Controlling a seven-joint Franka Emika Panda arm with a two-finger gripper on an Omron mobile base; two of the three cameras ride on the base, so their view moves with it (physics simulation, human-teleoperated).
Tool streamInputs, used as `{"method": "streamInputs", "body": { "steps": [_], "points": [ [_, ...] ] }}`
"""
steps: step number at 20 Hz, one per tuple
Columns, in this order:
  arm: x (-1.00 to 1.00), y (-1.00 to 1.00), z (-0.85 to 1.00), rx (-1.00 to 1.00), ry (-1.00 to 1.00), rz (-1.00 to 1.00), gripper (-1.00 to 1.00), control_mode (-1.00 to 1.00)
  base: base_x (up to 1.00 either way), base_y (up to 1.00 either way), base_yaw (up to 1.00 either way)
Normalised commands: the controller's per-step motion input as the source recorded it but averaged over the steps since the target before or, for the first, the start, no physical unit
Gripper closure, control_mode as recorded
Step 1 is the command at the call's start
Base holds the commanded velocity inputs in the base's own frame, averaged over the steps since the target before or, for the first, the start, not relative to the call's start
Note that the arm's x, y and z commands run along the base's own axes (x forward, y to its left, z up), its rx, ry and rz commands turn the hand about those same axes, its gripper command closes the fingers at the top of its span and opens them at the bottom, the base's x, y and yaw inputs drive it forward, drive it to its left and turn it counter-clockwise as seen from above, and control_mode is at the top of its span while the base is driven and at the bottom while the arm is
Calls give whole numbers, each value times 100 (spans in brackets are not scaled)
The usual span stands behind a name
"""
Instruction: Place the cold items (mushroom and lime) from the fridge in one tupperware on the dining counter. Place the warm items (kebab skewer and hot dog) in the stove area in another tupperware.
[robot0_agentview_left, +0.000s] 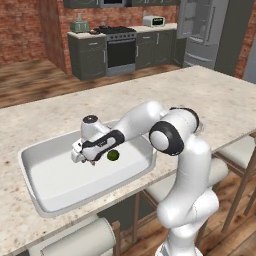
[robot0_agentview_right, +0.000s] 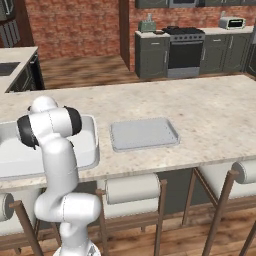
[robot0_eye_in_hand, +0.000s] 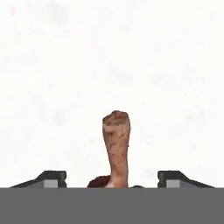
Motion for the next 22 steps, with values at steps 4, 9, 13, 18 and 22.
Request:
{"method": "streamInputs", "body": {
  "steps": [4, 9, 13, 18, 22],
  "points": [
    [-26, -4, 33, 4, -34, 0, -100, -100, 0, 0, 0],
    [-91, -34, 86, 14, -29, 0, -100, -100, 0, 0, 0],
    [-99, -76, 100, 25, -23, 0, -100, -100, 0, 0, 0],
    [-49, -61, 100, 22, -16, -3, -100, -100, 0, 0, 0],
    [-21, -49, 100, 18, -5, -10, -100, -100, 0, 0, 0]
  ]
}}
